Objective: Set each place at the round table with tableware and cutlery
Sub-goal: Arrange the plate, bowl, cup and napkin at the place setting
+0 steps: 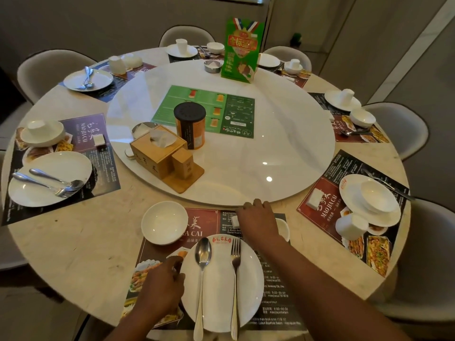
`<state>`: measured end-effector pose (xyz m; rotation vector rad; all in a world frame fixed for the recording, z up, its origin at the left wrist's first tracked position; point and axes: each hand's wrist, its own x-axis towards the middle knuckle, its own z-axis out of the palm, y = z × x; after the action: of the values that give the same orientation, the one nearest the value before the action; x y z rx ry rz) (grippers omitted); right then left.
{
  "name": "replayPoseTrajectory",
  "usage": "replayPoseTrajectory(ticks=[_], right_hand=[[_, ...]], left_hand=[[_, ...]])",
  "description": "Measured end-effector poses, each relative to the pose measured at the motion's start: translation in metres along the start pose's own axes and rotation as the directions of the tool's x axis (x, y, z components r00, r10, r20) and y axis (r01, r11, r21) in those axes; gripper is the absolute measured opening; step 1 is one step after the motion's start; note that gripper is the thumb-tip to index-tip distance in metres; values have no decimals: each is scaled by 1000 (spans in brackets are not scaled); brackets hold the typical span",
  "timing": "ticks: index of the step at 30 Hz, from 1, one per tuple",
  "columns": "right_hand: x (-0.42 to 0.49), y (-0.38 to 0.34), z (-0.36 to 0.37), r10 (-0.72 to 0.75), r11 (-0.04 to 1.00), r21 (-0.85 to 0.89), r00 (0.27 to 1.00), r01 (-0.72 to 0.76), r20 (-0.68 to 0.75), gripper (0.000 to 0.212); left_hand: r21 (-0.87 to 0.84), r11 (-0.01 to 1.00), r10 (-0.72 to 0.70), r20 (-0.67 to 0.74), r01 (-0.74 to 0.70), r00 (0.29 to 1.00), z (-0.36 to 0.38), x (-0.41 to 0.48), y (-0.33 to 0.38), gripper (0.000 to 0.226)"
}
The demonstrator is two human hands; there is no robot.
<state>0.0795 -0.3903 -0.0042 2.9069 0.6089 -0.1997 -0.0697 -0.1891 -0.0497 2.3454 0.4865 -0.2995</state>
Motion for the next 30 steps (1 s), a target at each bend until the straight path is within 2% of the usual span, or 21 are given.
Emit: replayPoseTrajectory(ticks=[4, 14, 30], right_hand=[[17, 3, 9, -20, 996, -85, 997, 27, 79, 28], [32, 1, 17, 10, 997, -79, 998, -6, 57, 28], [31, 4, 20, -4, 998, -57, 999, 6, 40, 28]], left_hand=[[-34, 999, -24, 25, 25, 999, 0, 4, -3, 34], [-99, 993, -54, 73, 61, 996, -3, 8, -9, 32], [-87, 994, -67, 3, 67, 998, -9, 7, -11, 21]])
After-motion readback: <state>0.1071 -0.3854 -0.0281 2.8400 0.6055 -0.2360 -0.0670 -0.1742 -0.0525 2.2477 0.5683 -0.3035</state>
